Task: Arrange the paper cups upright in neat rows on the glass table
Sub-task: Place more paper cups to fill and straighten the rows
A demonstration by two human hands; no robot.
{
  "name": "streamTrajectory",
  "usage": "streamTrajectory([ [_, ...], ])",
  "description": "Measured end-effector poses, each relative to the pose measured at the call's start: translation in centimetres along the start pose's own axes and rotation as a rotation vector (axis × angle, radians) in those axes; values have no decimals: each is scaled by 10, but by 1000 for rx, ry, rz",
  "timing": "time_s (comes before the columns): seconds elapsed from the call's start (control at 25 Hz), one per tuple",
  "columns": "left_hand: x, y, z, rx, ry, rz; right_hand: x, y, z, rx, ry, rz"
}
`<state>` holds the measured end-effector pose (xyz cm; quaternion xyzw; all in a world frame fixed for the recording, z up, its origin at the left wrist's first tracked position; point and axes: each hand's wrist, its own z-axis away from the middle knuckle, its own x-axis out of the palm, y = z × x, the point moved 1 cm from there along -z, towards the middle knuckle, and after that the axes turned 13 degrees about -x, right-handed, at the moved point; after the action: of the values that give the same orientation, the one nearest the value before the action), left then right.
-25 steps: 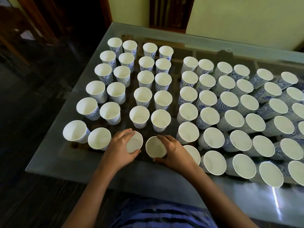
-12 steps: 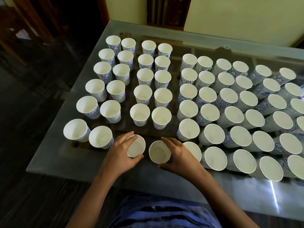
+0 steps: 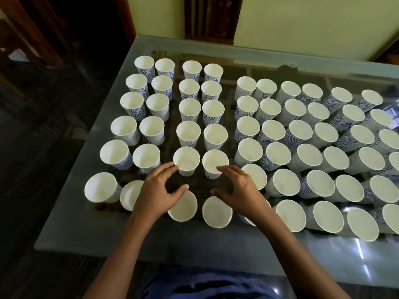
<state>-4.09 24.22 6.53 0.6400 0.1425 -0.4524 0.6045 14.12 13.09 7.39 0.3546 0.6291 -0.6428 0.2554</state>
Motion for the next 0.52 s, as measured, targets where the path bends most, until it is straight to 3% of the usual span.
streamTrajectory([
  [0.12, -4, -2, -44, 41, -85, -53, 8, -2, -26, 101, 77, 50],
  [0.28, 0, -2, -82, 117, -237, -144, 15, -1, -45, 244, 60, 84],
  [0.52, 14, 8, -86, 159, -271, -150, 18, 1, -57, 279, 41, 67],
])
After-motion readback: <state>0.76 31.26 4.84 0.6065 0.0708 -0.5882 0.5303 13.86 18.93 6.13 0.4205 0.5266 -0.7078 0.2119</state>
